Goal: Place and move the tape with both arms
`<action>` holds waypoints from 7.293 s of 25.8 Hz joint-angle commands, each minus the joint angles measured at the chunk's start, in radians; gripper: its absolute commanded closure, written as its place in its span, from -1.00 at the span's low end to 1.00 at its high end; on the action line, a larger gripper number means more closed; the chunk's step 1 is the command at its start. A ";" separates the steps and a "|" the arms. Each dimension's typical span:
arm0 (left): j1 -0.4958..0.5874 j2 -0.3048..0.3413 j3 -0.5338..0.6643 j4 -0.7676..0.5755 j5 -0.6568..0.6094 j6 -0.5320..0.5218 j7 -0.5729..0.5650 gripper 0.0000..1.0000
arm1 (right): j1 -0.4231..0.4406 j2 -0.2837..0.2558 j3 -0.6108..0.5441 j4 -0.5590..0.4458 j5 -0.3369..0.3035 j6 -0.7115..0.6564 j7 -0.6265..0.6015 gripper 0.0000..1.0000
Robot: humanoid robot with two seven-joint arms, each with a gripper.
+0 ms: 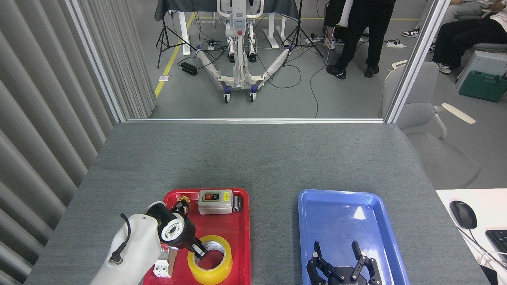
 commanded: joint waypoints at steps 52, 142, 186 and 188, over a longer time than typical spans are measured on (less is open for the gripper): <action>0.135 -0.241 0.206 0.053 0.781 -0.311 0.049 1.00 | 0.092 -0.099 0.014 -0.117 0.031 -0.717 -0.206 -0.99; 0.681 -0.011 0.405 -0.570 -0.167 0.497 1.475 -0.99 | -0.092 -0.062 -0.146 -0.038 -0.050 -0.096 0.114 -1.00; 0.691 -0.017 0.405 -0.553 -0.169 0.482 1.448 -0.99 | -0.031 -0.029 -0.161 -0.041 -0.018 -0.087 0.055 -1.00; 0.689 -0.019 0.405 -0.556 -0.167 0.482 1.449 -0.99 | -0.031 -0.029 -0.161 -0.043 -0.018 -0.088 0.055 -1.00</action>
